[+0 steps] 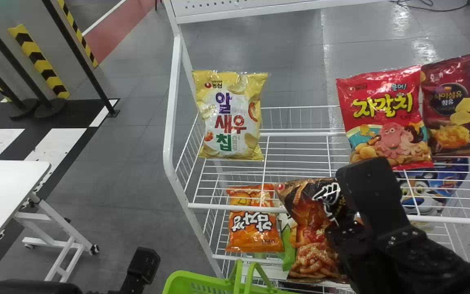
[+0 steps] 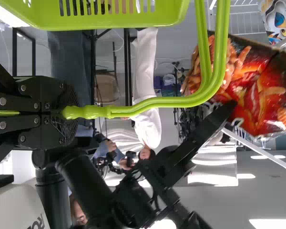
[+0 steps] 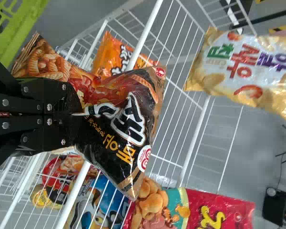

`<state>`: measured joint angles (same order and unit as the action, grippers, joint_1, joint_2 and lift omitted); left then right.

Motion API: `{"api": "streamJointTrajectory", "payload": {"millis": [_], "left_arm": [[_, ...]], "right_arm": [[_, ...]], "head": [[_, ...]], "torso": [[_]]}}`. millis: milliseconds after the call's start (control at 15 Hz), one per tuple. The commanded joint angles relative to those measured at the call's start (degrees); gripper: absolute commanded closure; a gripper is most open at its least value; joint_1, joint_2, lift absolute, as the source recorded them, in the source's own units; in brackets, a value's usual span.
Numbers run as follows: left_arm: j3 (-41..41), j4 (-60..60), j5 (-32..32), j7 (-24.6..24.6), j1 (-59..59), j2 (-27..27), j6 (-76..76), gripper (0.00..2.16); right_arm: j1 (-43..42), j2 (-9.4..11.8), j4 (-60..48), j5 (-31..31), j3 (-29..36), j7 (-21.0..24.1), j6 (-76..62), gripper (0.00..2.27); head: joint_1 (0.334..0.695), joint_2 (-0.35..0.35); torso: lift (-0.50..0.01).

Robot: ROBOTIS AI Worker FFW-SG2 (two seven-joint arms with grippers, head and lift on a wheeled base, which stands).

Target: Hold basket handle with left hand then pick spicy shrimp crackers with right hand and place into basket

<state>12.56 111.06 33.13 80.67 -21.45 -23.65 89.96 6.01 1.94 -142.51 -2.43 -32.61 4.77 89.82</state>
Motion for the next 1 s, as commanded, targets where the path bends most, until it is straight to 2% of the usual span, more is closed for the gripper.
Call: {"api": "streamJointTrajectory", "payload": {"millis": [0, 200, 333, 733, 933], "left_arm": [[0.01, -0.32, 0.0, 0.01, 0.27, 0.19, 0.07, 2.07], [-0.26, -0.32, 0.0, -0.08, 0.53, 0.28, 0.07, 2.07], [0.01, -0.76, 0.0, -0.08, 0.88, 0.19, 0.07, 2.07], [1.59, -1.2, 0.44, -0.34, 1.5, 0.45, 0.07, 2.07], [1.59, -1.2, 0.62, -0.34, 1.59, 0.8, 0.07, 2.07]], "right_arm": [[1.02, 0.35, -3.74, 0.05, -2.37, 0.06, 0.26, 2.25], [1.99, 0.35, -8.84, -0.3, -3.95, 0.06, 0.26, 2.25], [4.36, 1.84, -11.21, -0.56, -4.74, 0.06, 0.26, 2.25], [10.86, 7.38, -15.69, -0.56, -8.69, 0.06, 0.26, 2.25], [13.85, 8.7, -15.17, -0.3, -10.54, 0.06, 0.26, 2.25]], "head": [[0.695, 0.296], [0.695, 0.322], [0.695, 0.35], [0.695, 0.35], [0.695, 0.35]], "torso": [[-0.007], [-0.007], [-0.007], [-0.007], [-0.007]]}}
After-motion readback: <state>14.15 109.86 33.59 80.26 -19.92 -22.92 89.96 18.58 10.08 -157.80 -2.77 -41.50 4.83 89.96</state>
